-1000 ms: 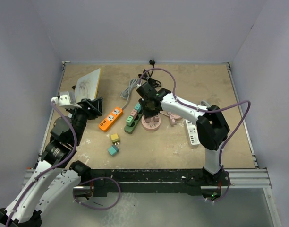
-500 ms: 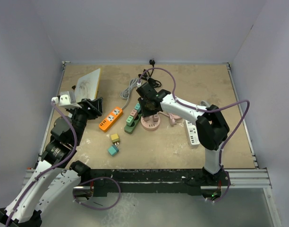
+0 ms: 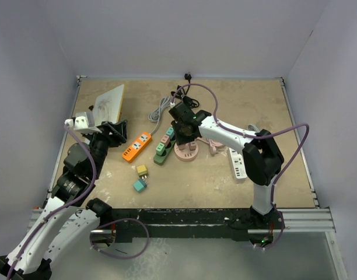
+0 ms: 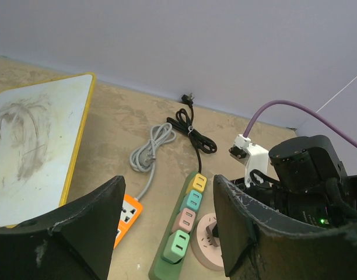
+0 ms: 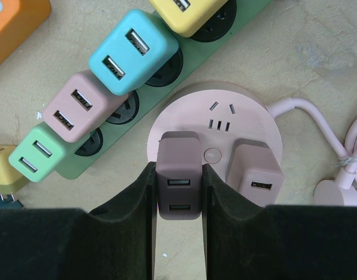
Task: Insert the plug
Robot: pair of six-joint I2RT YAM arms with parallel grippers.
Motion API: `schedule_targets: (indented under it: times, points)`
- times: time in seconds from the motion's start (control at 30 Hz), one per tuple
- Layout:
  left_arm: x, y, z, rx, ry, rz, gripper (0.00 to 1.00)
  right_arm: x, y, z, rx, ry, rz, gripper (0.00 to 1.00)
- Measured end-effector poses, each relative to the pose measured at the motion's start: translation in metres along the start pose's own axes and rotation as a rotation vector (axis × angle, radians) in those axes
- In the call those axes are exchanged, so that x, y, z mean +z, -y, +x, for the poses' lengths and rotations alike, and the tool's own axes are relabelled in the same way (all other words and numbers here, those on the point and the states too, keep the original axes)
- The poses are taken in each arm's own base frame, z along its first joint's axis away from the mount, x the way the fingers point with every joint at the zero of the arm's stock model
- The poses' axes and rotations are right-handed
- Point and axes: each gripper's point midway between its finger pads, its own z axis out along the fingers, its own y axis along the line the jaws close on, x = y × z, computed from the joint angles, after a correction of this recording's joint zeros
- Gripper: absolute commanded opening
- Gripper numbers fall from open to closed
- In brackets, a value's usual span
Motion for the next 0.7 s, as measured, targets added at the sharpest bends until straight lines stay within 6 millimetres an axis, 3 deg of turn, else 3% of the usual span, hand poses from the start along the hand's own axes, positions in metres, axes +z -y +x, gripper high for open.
schedule_targets:
  times: [0.7]
  points:
    - [0.002,-0.002,0.004,0.007,-0.013,-0.014,0.58,-0.011,0.001,0.003,0.012,-0.008,-0.011,0.00]
